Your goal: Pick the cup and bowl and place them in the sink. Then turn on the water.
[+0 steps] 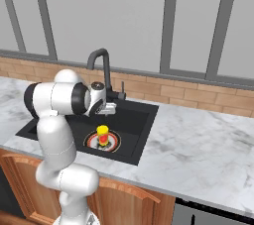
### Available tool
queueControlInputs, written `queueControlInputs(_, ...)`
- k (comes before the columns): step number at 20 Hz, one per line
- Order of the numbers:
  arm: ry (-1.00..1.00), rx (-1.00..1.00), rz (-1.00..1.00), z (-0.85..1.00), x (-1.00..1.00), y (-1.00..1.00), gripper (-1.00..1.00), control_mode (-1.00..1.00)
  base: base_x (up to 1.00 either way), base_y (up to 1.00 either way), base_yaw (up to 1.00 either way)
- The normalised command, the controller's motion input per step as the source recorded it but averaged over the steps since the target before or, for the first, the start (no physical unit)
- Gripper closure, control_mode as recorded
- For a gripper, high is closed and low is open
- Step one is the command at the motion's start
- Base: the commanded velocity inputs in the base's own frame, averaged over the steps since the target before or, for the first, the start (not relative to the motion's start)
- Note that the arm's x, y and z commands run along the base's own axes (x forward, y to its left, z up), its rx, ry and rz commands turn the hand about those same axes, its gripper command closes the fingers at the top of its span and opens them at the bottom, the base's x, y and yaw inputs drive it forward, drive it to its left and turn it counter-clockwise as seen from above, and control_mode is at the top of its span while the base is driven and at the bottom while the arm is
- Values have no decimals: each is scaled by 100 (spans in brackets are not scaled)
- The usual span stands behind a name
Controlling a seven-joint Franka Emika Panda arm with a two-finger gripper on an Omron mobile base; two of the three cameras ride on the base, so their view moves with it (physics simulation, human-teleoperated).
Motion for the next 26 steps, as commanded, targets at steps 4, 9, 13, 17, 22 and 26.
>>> queueControlInputs(4, -12, 8, 0, 18, -23, -12, -100, -100, 0, 0, 0)
queueControlInputs(9, -10, 5, 0, 18, -26, -14, -100, -100, 0, 0, 0)
queueControlInputs(13, -9, 2, 1, 17, -28, -18, -100, -100, 0, 0, 0)
queueControlInputs(17, -8, 0, 3, 21, -27, -15, -100, -100, 0, 0, 0)
queueControlInputs(22, -7, 0, 6, 27, -28, -13, -100, -100, 0, 0, 0)
queueControlInputs(26, -3, 0, 7, 28, -29, -13, -100, -100, 0, 0, 0)
